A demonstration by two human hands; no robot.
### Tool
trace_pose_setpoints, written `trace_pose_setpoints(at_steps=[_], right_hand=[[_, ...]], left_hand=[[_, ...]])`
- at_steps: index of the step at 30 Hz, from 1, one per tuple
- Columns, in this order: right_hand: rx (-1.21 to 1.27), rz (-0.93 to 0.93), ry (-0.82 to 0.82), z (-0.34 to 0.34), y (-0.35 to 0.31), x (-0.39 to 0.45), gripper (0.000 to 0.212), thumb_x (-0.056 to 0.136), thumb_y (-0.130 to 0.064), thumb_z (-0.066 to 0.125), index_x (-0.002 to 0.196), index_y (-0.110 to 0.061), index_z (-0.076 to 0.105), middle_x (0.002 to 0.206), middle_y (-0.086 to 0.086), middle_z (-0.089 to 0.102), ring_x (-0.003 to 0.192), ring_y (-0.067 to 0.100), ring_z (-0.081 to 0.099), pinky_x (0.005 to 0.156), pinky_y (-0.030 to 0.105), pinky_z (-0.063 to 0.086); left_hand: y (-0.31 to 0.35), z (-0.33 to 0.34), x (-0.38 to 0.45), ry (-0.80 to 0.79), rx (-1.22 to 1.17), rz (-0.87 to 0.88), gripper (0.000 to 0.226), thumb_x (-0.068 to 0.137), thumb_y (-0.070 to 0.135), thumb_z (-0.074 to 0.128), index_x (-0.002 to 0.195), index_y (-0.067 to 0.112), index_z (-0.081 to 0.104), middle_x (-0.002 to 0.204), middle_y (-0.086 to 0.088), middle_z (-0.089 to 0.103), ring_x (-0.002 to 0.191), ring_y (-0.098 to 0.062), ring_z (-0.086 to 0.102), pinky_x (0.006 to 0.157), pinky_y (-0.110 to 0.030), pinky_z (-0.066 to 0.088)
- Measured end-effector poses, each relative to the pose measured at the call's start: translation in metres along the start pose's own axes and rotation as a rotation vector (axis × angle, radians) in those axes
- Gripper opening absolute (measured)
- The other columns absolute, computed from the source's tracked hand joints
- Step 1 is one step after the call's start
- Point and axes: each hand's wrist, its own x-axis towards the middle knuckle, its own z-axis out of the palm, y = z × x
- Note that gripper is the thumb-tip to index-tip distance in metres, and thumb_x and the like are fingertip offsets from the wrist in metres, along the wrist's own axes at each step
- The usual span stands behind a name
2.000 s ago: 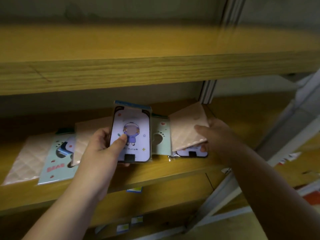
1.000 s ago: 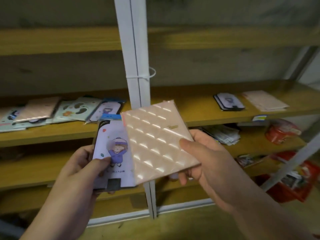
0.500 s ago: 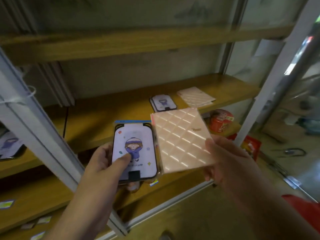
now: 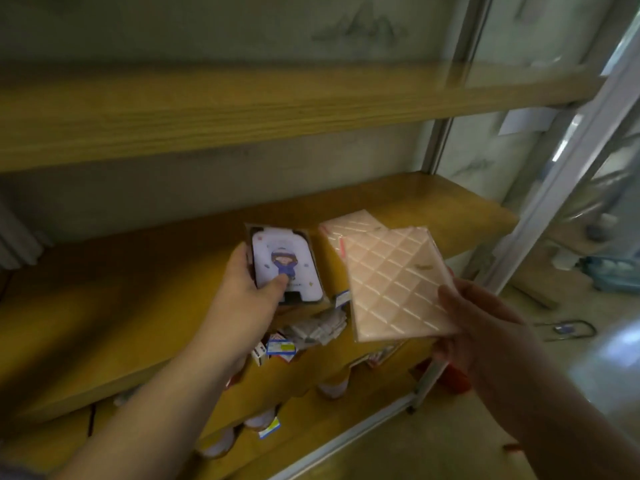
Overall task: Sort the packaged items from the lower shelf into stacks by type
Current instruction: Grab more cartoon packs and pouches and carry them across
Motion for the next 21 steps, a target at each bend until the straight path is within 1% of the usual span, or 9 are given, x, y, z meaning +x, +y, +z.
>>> trace_pose_setpoints(at_steps=[3,6,7,9,11,12,14,17,21], right_hand=[[0.024,0.020,0.020,-0.004,-0.004,0.029,0.023,0.080,-0.026,0.068,0.095,-0.011,0.077,0.078,0.005,0.074,0.059,0.017,0.067,0.043,0.029,0.049],[0.048,0.048,0.009,-0.004,-0.007,0.054,0.020,0.074,-0.024,0.070,0.087,-0.011,0.076,0.079,0.006,0.074,0.059,0.017,0.066,0.042,0.030,0.046],[0.036,0.067,0.007,-0.004,-0.007,0.063,0.024,0.073,-0.024,0.070,0.090,-0.009,0.074,0.083,0.007,0.074,0.061,0.018,0.066,0.042,0.030,0.045],[0.007,0.095,-0.013,-0.005,-0.006,0.082,0.029,0.078,-0.023,0.068,0.101,-0.006,0.069,0.096,0.012,0.072,0.066,0.019,0.067,0.044,0.031,0.046],[-0.008,0.098,-0.064,-0.010,-0.006,0.099,0.024,0.089,-0.020,0.064,0.108,-0.008,0.068,0.104,0.015,0.072,0.069,0.019,0.068,0.046,0.030,0.047],[-0.021,0.100,-0.097,-0.012,-0.005,0.108,0.023,0.093,-0.020,0.061,0.112,-0.009,0.067,0.104,0.015,0.073,0.070,0.018,0.068,0.046,0.029,0.048],[-0.055,0.090,-0.166,-0.018,-0.007,0.124,0.024,0.097,-0.021,0.058,0.117,-0.010,0.067,0.099,0.010,0.076,0.068,0.015,0.069,0.046,0.028,0.049],[-0.131,0.058,-0.215,-0.028,-0.015,0.152,0.022,0.098,-0.027,0.059,0.114,-0.018,0.069,0.097,0.005,0.078,0.071,0.016,0.070,0.050,0.026,0.051],[-0.327,0.014,-0.243,-0.036,-0.024,0.199,0.016,0.099,-0.030,0.058,0.110,-0.027,0.069,0.095,0.003,0.078,0.071,0.017,0.068,0.051,0.026,0.050]], left_hand=[[0.004,0.010,0.040,0.059,0.179,0.093,0.046,0.092,0.022,0.068,0.133,0.032,0.050,0.119,0.015,0.062,0.105,-0.006,0.059,0.071,-0.015,0.044],[0.006,0.021,0.062,0.063,0.290,0.154,0.032,0.092,0.014,0.064,0.116,0.033,0.056,0.108,0.010,0.065,0.101,-0.010,0.062,0.070,-0.016,0.043],[0.003,0.024,0.066,0.079,0.352,0.167,0.030,0.092,0.011,0.063,0.115,0.030,0.058,0.108,0.006,0.066,0.103,-0.014,0.062,0.073,-0.019,0.046],[-0.005,0.028,0.072,0.122,0.536,0.155,0.034,0.092,0.011,0.061,0.125,0.020,0.058,0.125,-0.004,0.063,0.121,-0.026,0.054,0.092,-0.033,0.047],[-0.012,0.030,0.073,0.143,0.704,0.075,0.047,0.094,0.016,0.059,0.141,0.019,0.051,0.148,-0.006,0.049,0.139,-0.028,0.035,0.107,-0.039,0.035],[-0.013,0.031,0.072,0.157,0.780,0.051,0.052,0.094,0.017,0.059,0.145,0.020,0.047,0.153,-0.008,0.043,0.142,-0.030,0.031,0.110,-0.040,0.032],[-0.012,0.034,0.068,0.194,0.912,0.073,0.054,0.093,0.017,0.059,0.146,0.017,0.047,0.155,-0.013,0.040,0.141,-0.034,0.032,0.112,-0.043,0.027],[-0.007,0.044,0.059,0.251,0.903,0.134,0.050,0.092,0.013,0.062,0.141,0.015,0.055,0.151,-0.014,0.046,0.140,-0.035,0.034,0.112,-0.045,0.028],[-0.006,0.061,0.045,0.302,0.848,0.173,0.040,0.089,0.016,0.066,0.129,0.018,0.065,0.146,-0.008,0.052,0.139,-0.030,0.037,0.111,-0.042,0.030]])
